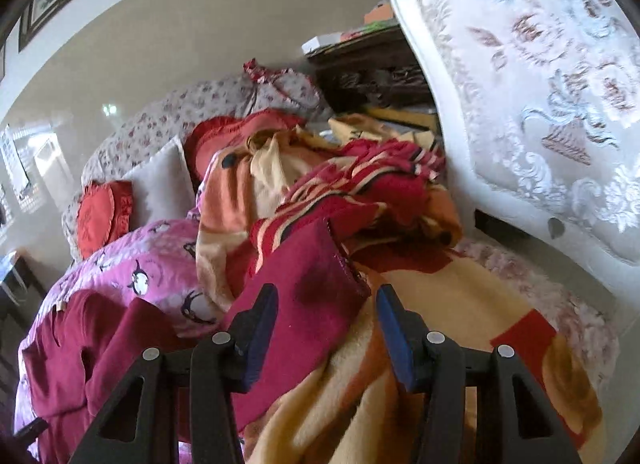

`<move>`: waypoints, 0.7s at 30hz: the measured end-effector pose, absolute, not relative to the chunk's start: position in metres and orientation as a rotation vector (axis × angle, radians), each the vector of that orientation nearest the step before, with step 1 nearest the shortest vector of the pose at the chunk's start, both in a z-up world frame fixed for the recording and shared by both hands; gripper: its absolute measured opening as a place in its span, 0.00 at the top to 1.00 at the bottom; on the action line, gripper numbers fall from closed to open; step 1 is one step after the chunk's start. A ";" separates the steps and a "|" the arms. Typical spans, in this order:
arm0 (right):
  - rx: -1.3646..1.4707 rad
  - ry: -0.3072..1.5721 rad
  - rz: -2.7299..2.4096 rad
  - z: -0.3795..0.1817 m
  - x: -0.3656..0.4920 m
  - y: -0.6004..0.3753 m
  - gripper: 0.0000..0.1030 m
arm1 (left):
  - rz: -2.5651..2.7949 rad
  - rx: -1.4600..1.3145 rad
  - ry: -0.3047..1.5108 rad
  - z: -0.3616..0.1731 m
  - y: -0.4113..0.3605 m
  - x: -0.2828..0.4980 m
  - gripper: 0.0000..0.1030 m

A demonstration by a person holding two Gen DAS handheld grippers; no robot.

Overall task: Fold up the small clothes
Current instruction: 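Close the right gripper on the sleeve cuff and lift it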

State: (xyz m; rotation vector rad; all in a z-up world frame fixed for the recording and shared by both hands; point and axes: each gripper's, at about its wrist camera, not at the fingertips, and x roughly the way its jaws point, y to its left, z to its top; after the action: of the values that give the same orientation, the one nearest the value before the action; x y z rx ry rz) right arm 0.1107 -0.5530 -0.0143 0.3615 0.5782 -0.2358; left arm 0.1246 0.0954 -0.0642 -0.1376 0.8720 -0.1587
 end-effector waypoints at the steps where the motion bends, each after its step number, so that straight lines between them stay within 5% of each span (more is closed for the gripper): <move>1: 0.372 0.578 -0.227 -0.016 0.111 -0.557 0.52 | -0.159 -0.138 0.872 -0.064 0.095 0.125 0.26; 6: 0.379 0.571 -0.229 -0.013 0.109 -0.557 0.93 | -0.159 -0.137 0.873 -0.064 0.095 0.125 0.26; 15: 0.391 0.426 -0.070 0.054 0.108 -0.488 0.93 | -0.155 -0.150 0.855 -0.061 0.098 0.121 0.26; 21: 0.421 0.394 0.230 0.097 0.149 -0.356 0.93 | -0.103 -0.184 0.764 -0.037 0.119 0.087 0.26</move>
State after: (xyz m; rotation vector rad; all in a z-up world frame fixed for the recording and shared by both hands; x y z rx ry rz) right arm 0.1494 -0.3565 0.0973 0.4207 0.3937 0.2299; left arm 0.0868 0.1194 -0.0366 -0.1835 0.7643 -0.1034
